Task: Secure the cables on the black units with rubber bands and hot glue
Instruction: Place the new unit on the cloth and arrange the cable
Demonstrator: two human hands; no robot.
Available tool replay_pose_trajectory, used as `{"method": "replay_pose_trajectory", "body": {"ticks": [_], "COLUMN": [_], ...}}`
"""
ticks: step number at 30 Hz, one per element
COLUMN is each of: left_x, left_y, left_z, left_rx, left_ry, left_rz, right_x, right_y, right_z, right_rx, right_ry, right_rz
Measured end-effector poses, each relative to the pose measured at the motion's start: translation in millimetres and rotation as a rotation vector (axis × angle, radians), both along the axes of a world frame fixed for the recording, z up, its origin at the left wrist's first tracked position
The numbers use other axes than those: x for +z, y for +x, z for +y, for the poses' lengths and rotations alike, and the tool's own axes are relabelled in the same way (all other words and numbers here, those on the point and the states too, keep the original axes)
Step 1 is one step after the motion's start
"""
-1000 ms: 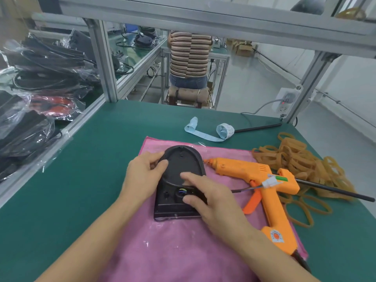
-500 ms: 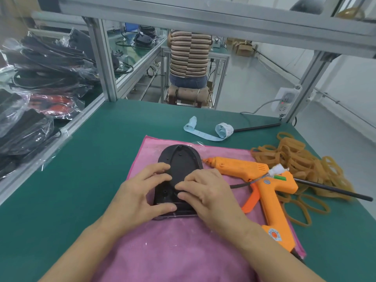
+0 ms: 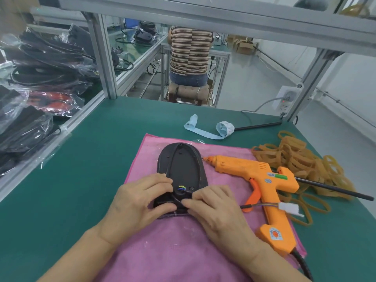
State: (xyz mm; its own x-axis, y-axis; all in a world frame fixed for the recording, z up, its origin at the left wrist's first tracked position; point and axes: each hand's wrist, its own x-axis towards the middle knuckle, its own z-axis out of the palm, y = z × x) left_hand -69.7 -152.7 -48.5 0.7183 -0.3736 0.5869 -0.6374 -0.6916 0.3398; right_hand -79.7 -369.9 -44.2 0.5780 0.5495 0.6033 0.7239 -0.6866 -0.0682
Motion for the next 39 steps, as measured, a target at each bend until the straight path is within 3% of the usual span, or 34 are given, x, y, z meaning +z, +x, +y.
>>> {"method": "replay_pose_trajectory", "body": {"ticks": [4, 6, 9, 11, 14, 19, 26, 28, 33, 36, 39], "left_x": [-2, -1, 1, 2, 2, -1, -1, -5, -14, -14, -9], "left_y": [-1, 0, 1, 2, 2, 1, 5, 2, 2, 1, -2], "left_z": [-1, -2, -3, -4, -5, -1, -4, -7, -5, -7, -8], "left_rx": [-0.011, -0.019, -0.022, -0.025, -0.059, -0.069, -0.070, -0.055, -0.072, -0.062, -0.036], "left_ry": [0.020, 0.015, -0.008, -0.044, -0.052, -0.075, 0.016, -0.004, -0.057, -0.029, -0.022], "left_rz": [-0.029, -0.033, -0.009, 0.010, 0.020, 0.094, -0.024, -0.054, -0.071, -0.076, -0.051], "right_x": [4, 7, 29, 42, 50, 39, 37, 39, 63, 60, 41], "right_y": [-1, -1, 16, 45, 88, 128, 133, 123, 63, 17, -1], "right_z": [-21, -24, -30, -31, -10, 30, 50, 42, -6, -20, -17], "right_rx": [-0.044, -0.013, -0.023, -0.176, -0.303, -0.293, -0.289, -0.243, -0.070, 0.006, 0.120], "right_ry": [-0.020, 0.014, 0.422, 0.532, 0.382, 0.210, -0.319, -0.303, 0.039, -0.083, -0.139], "right_rz": [0.040, 0.151, 0.529, 0.552, 0.608, 0.699, 0.343, 0.427, 0.610, 0.817, 0.777]}}
